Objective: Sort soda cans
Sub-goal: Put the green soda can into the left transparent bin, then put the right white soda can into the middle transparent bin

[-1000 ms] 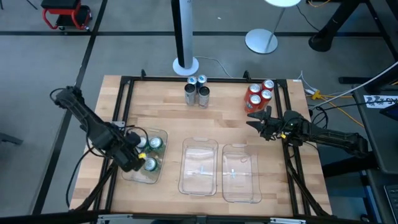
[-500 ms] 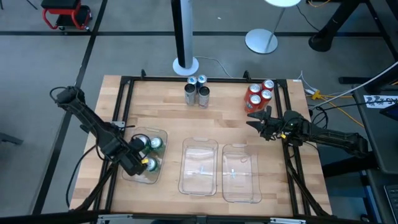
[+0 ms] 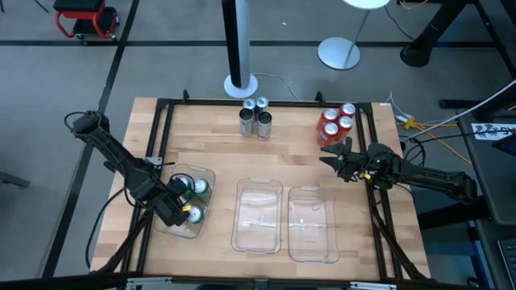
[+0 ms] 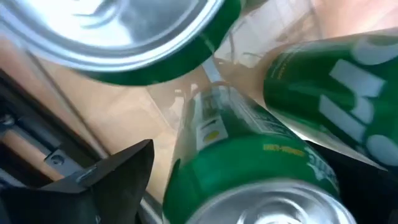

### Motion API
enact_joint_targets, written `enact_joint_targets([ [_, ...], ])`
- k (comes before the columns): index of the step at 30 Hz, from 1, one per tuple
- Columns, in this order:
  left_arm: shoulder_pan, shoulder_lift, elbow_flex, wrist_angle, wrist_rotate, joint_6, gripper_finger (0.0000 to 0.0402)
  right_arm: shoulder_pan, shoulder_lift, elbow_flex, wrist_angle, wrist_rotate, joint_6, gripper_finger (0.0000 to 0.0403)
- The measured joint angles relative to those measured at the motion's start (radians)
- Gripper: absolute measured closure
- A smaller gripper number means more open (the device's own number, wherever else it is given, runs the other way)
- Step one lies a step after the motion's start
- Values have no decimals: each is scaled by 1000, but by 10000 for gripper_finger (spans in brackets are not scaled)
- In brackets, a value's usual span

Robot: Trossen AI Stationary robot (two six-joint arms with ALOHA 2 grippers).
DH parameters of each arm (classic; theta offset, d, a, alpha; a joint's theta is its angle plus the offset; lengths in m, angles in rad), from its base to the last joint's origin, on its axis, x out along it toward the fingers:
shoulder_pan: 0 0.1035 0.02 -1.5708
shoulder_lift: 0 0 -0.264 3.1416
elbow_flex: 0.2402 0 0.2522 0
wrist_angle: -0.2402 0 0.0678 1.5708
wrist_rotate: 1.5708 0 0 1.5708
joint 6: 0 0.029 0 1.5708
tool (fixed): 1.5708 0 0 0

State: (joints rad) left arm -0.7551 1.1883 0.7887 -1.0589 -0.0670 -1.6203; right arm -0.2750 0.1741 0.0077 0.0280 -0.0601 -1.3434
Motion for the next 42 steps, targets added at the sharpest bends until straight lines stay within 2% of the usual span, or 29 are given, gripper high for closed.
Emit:
enact_joint_targets([
  [9,0,-95,85,-76,-3,-30,14,0,0,0,0,0,2,125],
  [14,0,-165,127,-148,-73,-45,14,0,0,0,0,0,3,125],
  [18,0,-225,139,-118,-258,29,13,0,0,0,1,0,9,125],
  [24,3,-276,139,71,-610,330,13,0,0,0,23,-1,12,125],
  [31,3,-281,139,264,-833,719,13,0,0,0,92,-3,114,125],
  [36,44,-264,139,275,-1017,848,13,0,0,0,92,-3,171,125],
  [38,80,-256,139,277,-1051,886,13,0,0,0,91,6,178,125],
  [42,187,-243,123,300,-1055,951,13,0,0,2,133,50,237,125],
])
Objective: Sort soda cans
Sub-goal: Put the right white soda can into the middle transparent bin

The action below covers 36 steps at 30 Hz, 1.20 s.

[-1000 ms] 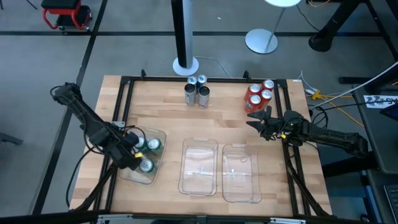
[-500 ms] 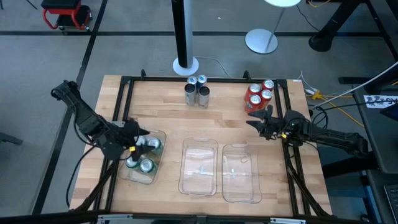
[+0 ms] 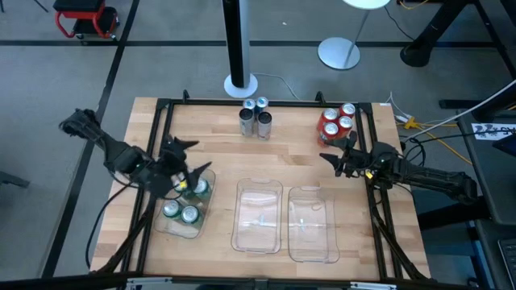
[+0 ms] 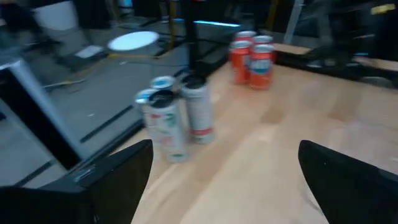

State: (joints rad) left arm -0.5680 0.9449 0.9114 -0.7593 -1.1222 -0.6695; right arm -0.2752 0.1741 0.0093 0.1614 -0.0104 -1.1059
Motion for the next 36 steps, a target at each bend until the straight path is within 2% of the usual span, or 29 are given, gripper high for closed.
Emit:
enact_joint_targets([
  [5,134,0,-78,104,66,150,13,0,20,37,7,23,2,125],
  [9,229,-20,-172,297,110,339,13,0,91,93,29,63,2,125],
  [16,337,-90,-326,727,363,640,13,0,370,260,73,119,-31,125],
  [20,379,-107,-408,911,494,722,13,0,558,408,65,133,-82,125],
  [24,429,-105,-449,1029,501,790,13,-1,741,601,16,143,-134,125],
  [28,486,-105,-452,1100,501,834,13,-20,924,816,-119,135,-159,125],
  [33,534,-105,-452,1111,501,835,13,-68,1136,1079,-339,89,-164,125],
  [36,545,-105,-452,1086,501,809,13,-96,1245,1203,-406,55,-161,125],
])
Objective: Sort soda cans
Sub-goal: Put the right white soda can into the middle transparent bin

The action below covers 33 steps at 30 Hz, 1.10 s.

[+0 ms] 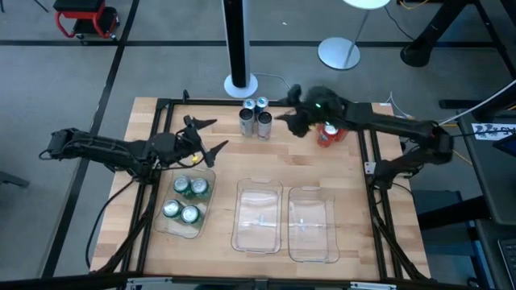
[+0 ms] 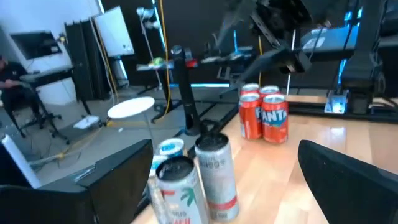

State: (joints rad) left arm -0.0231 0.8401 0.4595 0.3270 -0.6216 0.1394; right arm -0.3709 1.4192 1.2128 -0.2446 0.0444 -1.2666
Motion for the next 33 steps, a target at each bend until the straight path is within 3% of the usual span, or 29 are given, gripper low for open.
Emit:
enact_joint_targets([
  [10,-2,0,-1,-105,0,-11,13,-52,249,247,-161,-139,97,125],
  [17,-2,0,-1,-128,0,-9,13,-88,323,268,-181,-299,266,125],
  [25,-2,0,-1,-134,0,-9,13,-135,344,264,-167,-319,311,125],
  [33,-2,0,0,-134,0,0,13,-148,403,264,-163,-444,352,125],
])
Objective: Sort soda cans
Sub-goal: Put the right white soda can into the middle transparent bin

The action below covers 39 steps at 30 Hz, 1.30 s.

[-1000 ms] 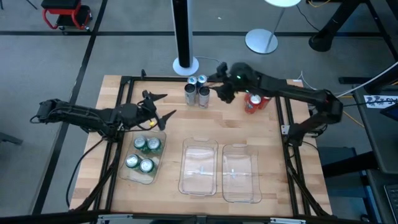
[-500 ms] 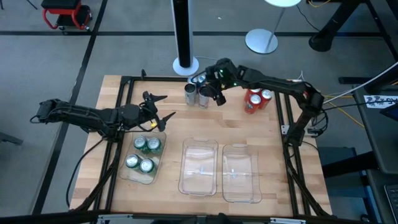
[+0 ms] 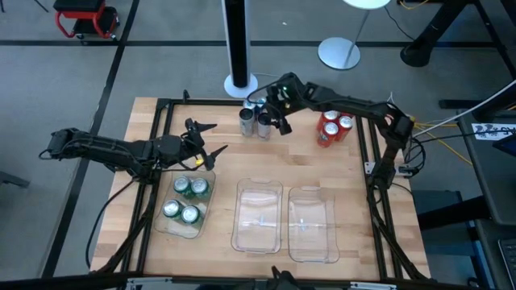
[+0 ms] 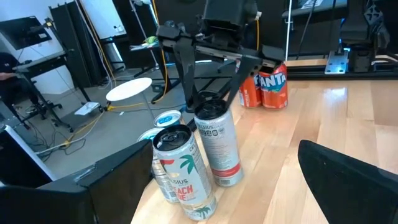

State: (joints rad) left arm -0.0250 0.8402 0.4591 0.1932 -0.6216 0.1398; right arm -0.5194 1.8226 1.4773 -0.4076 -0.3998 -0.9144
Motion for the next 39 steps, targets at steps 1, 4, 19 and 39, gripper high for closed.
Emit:
enact_joint_targets([
  [1,0,0,0,0,0,0,13,0,6,0,2,-13,3,125],
  [4,0,0,0,0,0,1,13,0,11,2,4,-17,6,125],
  [19,0,0,0,-3,0,3,13,2,-11,3,-23,-83,20,125],
  [39,0,0,0,1,0,3,13,14,-12,4,-152,11,-60,83],
])
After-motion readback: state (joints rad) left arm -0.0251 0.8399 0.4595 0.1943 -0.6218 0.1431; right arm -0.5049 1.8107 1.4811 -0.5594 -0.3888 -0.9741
